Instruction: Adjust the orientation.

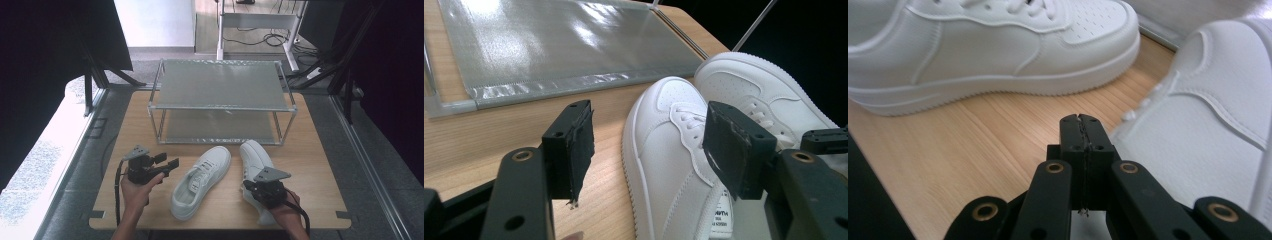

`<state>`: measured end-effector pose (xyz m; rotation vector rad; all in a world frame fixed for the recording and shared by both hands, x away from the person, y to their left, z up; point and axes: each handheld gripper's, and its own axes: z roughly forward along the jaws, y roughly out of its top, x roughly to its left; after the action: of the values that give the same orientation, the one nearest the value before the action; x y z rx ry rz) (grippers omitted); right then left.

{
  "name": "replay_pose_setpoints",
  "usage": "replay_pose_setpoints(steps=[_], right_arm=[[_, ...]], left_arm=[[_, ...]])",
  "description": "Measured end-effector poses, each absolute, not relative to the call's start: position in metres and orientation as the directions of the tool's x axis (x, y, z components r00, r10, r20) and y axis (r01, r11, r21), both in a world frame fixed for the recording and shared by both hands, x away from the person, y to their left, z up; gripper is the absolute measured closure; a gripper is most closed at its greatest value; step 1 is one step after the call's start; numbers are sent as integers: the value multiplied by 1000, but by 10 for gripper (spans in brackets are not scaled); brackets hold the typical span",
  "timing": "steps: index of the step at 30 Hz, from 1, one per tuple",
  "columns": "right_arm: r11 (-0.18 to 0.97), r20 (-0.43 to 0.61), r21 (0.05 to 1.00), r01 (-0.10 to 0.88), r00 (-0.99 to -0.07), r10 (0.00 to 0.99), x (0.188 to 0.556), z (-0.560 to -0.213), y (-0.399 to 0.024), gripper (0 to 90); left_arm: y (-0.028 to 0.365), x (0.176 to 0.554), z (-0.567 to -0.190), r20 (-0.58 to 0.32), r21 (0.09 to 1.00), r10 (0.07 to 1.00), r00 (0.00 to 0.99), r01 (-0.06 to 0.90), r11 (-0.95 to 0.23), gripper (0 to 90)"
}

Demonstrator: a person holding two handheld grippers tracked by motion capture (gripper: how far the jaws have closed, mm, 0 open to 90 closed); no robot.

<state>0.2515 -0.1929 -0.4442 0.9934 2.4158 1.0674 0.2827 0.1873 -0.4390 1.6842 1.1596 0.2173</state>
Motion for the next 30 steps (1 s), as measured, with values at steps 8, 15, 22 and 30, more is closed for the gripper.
replay_pose_setpoints(steps=[8, 15, 22, 30], right_arm=[[480, -10, 737, 476, -702, 712, 253, -444, -195, 898], [449, 6, 747, 491, -680, 733, 256, -440, -206, 898], [444, 5, 744, 500, -668, 744, 259, -440, -215, 900], [465, -35, 735, 493, -659, 752, 259, -437, -215, 900]], left_arm=[[189, 283, -439, -376, 810, 771, 513, 587, 4, 372], [189, 284, -440, -378, 806, 771, 513, 593, 2, 376], [189, 284, -441, -381, 802, 770, 512, 598, 0, 378], [188, 284, -441, -384, 798, 766, 515, 603, -6, 386]])
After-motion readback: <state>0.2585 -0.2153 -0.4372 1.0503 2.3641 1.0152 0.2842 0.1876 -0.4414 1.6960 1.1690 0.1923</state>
